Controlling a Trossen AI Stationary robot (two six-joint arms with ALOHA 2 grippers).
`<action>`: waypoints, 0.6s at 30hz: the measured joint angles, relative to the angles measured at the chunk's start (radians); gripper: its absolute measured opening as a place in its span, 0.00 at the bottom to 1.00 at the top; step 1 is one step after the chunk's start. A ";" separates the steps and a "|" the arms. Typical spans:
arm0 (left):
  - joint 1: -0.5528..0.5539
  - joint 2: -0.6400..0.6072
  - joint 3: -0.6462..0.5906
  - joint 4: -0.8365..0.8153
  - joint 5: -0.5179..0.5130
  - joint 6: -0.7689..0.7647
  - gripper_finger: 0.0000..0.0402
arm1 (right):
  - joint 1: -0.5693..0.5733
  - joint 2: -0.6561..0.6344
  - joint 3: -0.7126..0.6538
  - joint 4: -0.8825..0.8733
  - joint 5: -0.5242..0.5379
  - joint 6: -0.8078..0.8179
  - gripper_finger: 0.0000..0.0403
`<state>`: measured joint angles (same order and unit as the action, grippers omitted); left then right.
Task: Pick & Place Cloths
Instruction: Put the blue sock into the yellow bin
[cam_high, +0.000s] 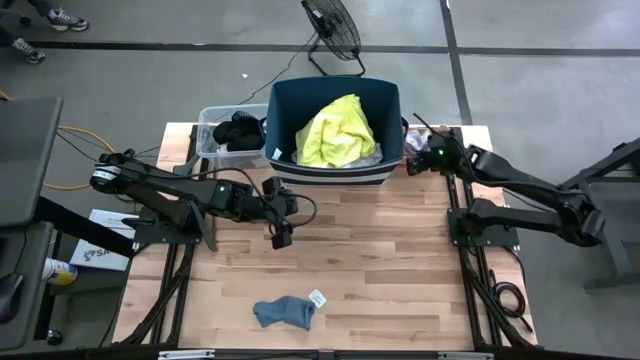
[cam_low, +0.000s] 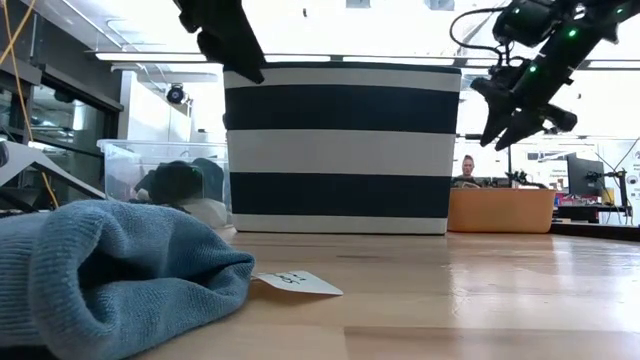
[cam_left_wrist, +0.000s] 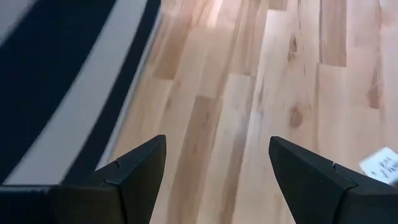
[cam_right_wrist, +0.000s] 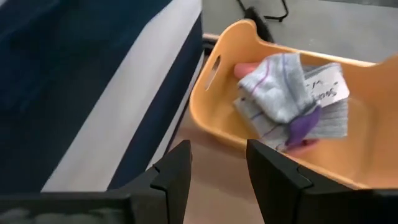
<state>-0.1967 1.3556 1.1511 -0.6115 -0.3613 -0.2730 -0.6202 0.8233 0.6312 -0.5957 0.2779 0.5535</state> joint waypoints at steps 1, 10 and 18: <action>0.000 0.000 0.000 -0.009 0.011 -0.010 0.70 | 0.012 -0.011 0.000 -0.014 0.000 0.003 0.36; 0.000 0.000 0.000 -0.075 0.103 -0.098 0.70 | 0.118 -0.113 0.000 -0.138 0.011 0.071 0.36; 0.000 0.000 0.000 -0.083 0.112 -0.125 0.70 | 0.300 -0.174 0.000 -0.174 0.009 0.064 0.36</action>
<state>-0.1967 1.3556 1.1511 -0.6945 -0.2493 -0.3981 -0.3203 0.6492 0.6312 -0.7695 0.2871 0.6173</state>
